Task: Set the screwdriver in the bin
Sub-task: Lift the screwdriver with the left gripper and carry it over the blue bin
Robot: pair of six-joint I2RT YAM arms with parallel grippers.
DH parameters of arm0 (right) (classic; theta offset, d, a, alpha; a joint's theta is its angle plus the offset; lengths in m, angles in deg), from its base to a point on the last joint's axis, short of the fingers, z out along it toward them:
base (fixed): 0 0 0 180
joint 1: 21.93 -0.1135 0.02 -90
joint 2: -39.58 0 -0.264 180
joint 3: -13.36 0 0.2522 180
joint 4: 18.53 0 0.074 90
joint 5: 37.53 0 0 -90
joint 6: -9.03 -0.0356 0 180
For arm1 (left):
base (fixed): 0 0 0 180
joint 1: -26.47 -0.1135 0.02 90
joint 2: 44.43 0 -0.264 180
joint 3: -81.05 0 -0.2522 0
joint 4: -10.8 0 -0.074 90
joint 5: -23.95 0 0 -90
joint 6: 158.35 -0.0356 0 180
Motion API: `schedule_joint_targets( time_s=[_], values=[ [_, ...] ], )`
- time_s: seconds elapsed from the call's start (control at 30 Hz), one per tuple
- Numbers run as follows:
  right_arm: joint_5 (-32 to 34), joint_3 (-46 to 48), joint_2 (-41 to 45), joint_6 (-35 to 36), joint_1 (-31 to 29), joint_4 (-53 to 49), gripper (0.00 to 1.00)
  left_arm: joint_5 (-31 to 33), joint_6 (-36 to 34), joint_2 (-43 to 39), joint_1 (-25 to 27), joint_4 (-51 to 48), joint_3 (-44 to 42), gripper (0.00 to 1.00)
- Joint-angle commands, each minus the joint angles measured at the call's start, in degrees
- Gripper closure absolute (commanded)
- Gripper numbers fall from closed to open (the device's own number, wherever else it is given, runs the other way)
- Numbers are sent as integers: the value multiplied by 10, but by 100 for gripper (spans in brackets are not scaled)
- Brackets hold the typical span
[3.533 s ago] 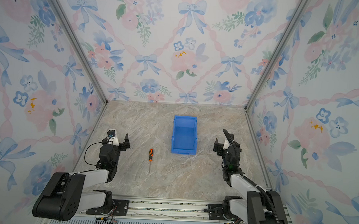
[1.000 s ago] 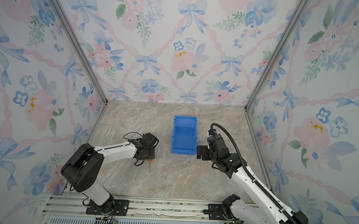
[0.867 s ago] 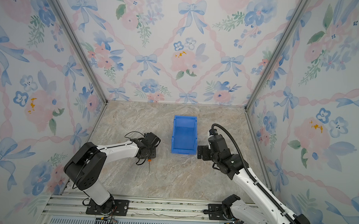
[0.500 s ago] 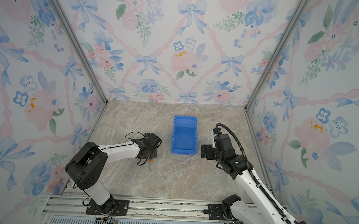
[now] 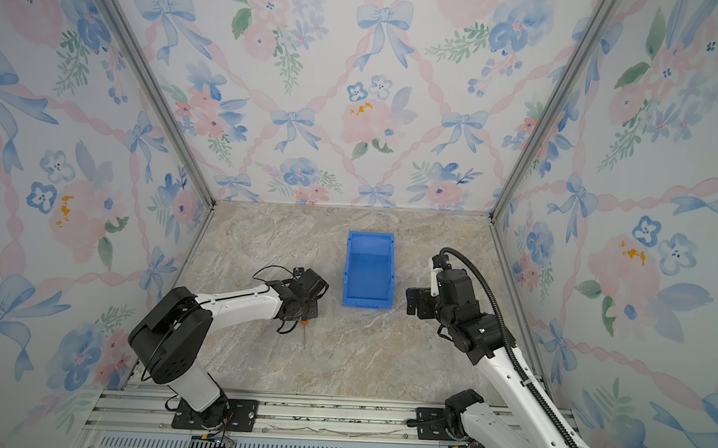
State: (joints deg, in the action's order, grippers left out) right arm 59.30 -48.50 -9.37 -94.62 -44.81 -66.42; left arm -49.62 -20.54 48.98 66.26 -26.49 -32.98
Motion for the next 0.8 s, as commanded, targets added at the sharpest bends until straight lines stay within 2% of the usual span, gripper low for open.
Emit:
schedule_joint_targets(
  time_s=[0.0,0.17,0.37,0.57,0.77],
  values=[
    [9,3,10,3,9,-12,3,-10,-8,-46,3,-9,19,100],
    [-1,9,4,-6,12,-5,3,-16,-12,-75,13,-9,49,100],
    [-3,18,4,-9,15,-2,3,-15,-32,-74,40,-9,127,100],
    [-8,19,4,-12,16,-3,3,-16,-44,-29,65,-9,213,100],
    [-10,20,4,-13,17,-4,3,-15,-56,53,83,-8,310,100]
  ],
)
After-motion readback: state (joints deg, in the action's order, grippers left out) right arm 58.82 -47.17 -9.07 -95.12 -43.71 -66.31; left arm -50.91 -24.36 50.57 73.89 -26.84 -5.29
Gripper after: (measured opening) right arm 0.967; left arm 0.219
